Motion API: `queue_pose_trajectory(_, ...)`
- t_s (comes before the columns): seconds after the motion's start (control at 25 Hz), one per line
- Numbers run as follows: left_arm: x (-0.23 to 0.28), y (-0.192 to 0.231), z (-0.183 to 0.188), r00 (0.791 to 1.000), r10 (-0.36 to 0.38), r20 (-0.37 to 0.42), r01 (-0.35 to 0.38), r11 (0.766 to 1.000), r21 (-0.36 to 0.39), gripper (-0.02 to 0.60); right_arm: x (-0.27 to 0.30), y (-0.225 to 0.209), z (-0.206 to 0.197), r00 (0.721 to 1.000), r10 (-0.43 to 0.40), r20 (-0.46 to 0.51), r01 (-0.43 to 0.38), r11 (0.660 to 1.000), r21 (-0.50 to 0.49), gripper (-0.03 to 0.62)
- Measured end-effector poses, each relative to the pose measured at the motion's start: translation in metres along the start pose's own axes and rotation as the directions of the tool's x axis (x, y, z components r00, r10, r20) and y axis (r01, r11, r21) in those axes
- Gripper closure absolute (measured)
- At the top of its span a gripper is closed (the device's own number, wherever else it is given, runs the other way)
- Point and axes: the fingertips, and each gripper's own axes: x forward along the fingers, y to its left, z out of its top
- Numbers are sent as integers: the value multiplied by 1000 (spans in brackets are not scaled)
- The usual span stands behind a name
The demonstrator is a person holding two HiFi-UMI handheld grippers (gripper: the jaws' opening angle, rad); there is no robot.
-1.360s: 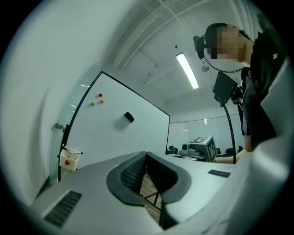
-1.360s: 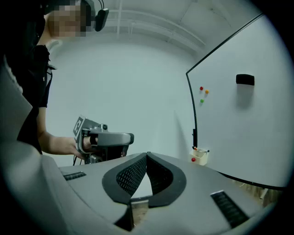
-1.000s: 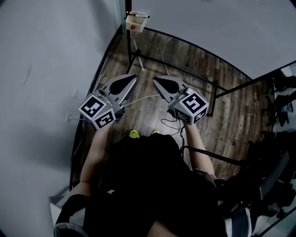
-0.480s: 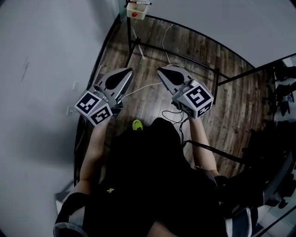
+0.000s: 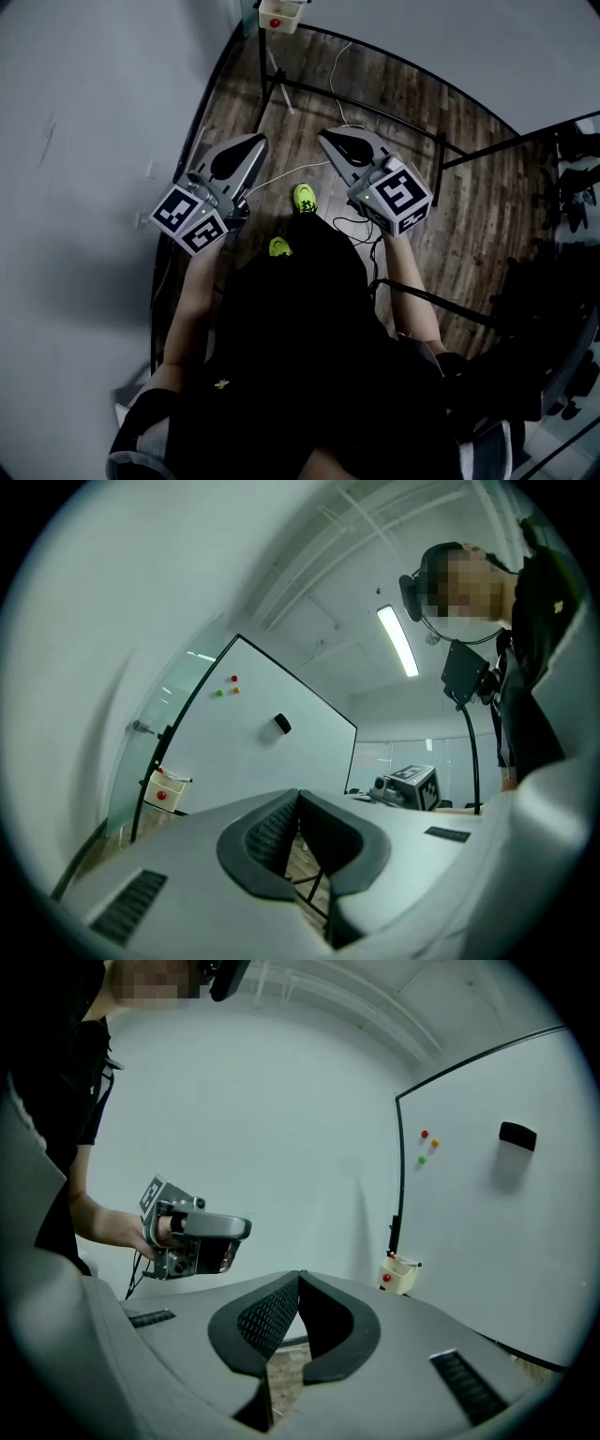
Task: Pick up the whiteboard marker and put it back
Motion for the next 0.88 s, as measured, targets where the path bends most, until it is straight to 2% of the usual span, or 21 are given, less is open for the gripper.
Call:
queue_pose_trajectory(0.36, 25, 40, 1, 999, 48, -22, -48, 999, -8, 580, 32, -39, -5, 1000, 13, 3, -13, 1000, 21, 569)
queue_pose_trajectory(0.88, 90, 109, 6, 994, 96, -50, -98, 995, -29, 580, 90, -126, -9, 999, 46, -3, -46, 998, 44, 569)
